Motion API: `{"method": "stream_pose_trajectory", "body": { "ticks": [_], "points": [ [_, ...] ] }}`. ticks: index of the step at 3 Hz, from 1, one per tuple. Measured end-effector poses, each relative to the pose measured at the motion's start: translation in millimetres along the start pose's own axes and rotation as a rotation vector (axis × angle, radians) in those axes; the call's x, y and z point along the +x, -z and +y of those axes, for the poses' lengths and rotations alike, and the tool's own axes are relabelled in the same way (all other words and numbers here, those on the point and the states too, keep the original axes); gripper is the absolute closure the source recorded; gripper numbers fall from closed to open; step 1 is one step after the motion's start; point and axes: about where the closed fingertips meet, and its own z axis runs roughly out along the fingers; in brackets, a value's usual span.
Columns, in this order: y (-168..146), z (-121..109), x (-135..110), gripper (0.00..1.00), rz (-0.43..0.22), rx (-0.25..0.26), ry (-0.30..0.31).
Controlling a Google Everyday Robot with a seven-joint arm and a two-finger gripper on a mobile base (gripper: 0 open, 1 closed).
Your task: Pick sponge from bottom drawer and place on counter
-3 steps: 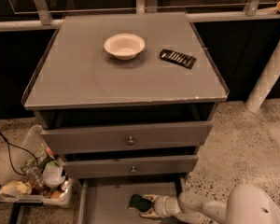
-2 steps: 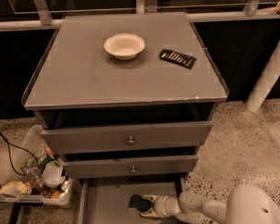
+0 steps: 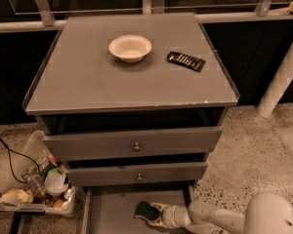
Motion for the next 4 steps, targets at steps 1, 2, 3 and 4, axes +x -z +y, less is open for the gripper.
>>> {"method": "stream_pose_trajectory", "body": {
  "ticks": [1, 2, 3, 4],
  "points": [
    [34, 5, -23, 1.0, -0.01, 0.031, 0.052],
    [80, 11, -40, 1.0, -0.035, 0.058, 0.072],
    [135, 15, -59, 1.0, -0.05, 0.082, 0.08],
    [191, 12, -90, 1.0, -0.04, 0.099, 0.111]
  ]
}}
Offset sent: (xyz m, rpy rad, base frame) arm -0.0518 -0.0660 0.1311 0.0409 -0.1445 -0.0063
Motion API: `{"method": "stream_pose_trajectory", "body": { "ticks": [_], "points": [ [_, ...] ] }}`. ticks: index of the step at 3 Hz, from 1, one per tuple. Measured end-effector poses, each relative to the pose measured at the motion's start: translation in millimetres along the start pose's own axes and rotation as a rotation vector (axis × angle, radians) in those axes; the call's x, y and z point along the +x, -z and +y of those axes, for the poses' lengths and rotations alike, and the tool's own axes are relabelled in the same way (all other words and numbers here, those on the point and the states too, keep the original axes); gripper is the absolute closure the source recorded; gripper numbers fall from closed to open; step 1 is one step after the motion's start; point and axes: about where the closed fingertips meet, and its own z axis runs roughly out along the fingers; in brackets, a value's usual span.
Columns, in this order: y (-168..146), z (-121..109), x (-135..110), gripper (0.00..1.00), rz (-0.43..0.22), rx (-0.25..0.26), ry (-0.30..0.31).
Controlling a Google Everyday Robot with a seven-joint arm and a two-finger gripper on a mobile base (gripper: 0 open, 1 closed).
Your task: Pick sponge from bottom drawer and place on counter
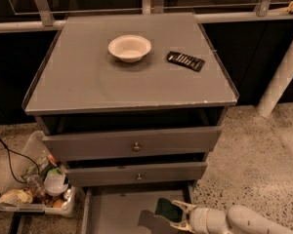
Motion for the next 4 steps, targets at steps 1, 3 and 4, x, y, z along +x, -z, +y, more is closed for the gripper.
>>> {"method": "stream_pose_trajectory", "body": {
  "ticks": [1, 3, 4],
  "points": [
    [50, -21, -41, 1.0, 0.016, -0.004, 0.042],
    [135, -62, -121, 1.0, 0.037, 0.009, 0.126],
    [163, -79, -154, 1.0, 0.038, 0.043, 0.159]
  ]
}}
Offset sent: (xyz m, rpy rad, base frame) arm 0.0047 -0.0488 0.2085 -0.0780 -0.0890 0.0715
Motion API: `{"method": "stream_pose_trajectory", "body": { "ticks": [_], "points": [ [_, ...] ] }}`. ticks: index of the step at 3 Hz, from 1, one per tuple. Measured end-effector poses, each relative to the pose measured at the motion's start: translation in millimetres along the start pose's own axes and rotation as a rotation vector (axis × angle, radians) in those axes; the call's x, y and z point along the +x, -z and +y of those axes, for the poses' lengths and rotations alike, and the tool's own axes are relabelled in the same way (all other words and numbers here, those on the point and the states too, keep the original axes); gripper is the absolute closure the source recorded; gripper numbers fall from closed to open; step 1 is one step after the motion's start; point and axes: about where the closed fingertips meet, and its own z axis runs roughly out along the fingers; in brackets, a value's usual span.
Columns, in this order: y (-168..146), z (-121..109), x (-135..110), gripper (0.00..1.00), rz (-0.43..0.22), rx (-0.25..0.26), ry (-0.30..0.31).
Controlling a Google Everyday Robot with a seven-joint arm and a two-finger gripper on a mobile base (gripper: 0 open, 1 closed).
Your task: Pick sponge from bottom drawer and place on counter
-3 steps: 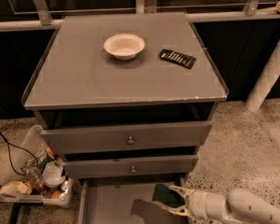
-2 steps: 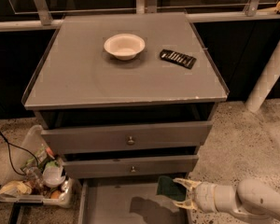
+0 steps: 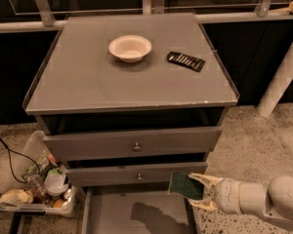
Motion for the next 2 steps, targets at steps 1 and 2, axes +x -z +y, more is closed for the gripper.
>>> {"method": "stream_pose_trajectory", "body": {
  "ticks": [1, 2],
  "points": [
    [2.3, -2.0, -1.9, 1.0, 0.004, 0.002, 0.006],
    [4.4, -1.8, -5.2, 1.0, 0.014, -0.03, 0.024]
  ]
}}
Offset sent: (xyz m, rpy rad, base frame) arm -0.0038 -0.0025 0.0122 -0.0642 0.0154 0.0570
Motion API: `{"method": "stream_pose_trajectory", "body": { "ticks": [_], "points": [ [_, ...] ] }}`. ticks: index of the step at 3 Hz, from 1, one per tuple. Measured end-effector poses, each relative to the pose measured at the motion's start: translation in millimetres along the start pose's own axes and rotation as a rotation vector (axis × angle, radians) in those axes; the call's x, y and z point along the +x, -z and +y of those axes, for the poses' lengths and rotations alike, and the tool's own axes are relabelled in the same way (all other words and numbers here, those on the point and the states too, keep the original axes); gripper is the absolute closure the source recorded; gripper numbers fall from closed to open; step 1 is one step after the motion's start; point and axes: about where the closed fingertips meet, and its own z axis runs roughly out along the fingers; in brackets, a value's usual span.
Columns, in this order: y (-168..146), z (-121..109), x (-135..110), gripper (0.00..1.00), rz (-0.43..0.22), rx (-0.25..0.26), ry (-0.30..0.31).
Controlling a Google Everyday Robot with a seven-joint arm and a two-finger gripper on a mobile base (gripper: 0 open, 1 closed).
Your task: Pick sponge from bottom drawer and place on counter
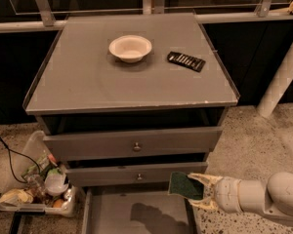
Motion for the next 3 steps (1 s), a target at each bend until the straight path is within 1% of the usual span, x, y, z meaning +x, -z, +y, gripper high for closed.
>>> {"method": "stream_pose_trajectory", "body": {
  "ticks": [1, 2, 3],
  "points": [
    [29, -22, -28, 1.0, -0.007, -0.004, 0.055],
    [70, -45, -90, 1.0, -0.041, -0.051, 0.159],
    [94, -64, -135, 1.0, -0.046, -0.09, 0.237]
  ]
}}
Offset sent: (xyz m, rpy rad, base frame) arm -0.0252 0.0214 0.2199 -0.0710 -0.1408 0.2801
